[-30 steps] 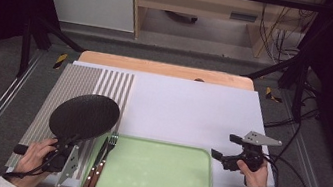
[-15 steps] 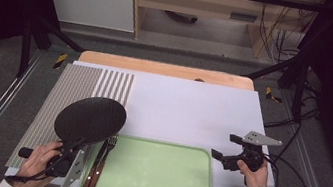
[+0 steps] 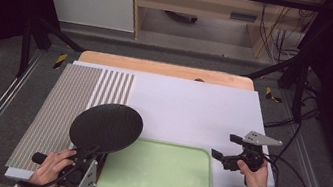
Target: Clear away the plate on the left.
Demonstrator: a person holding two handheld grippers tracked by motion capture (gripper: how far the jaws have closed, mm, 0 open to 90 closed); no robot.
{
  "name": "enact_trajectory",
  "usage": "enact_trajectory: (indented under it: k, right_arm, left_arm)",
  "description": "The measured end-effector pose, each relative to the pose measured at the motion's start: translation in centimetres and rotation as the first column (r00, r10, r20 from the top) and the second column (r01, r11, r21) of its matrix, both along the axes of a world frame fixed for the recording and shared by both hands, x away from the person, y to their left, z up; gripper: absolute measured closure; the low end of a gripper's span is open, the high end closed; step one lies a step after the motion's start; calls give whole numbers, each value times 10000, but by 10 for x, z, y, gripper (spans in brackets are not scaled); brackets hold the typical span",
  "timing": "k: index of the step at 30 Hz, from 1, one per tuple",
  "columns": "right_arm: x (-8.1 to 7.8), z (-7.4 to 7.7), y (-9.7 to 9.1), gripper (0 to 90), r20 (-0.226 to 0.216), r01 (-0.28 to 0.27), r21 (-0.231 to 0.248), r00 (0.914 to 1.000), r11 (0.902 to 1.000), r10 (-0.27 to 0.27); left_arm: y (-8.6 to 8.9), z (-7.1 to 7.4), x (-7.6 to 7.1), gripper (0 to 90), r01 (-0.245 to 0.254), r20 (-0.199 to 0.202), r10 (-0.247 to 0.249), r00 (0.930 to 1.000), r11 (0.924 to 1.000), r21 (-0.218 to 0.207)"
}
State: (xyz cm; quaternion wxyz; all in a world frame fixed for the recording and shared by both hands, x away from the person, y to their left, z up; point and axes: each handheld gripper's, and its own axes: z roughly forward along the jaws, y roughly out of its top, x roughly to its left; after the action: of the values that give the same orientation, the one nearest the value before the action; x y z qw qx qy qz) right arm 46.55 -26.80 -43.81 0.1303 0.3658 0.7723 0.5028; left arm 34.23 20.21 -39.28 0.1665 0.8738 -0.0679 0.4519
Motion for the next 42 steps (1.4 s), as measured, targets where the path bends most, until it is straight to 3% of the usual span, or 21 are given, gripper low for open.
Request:
enact_trajectory:
  k: [16, 36, 42]
  right_arm:
    - [0, 0, 0, 5, 3, -14, 22, 10000, 10000, 14]
    - [0, 0, 0, 5, 25, -21, 39, 10000, 10000, 21]
    - [-1, 1, 0, 5, 25, -34, 66, 10000, 10000, 34]
  left_arm:
    - [-38, 3, -17, 862, 1007, -499, -1011, 9936, 9949, -99]
    - [-66, -8, -39, 863, 1838, -1242, -1811, 9756, 9829, 108]
    - [-72, -14, -42, 862, 2020, -1579, -2001, 9670, 9794, -44]
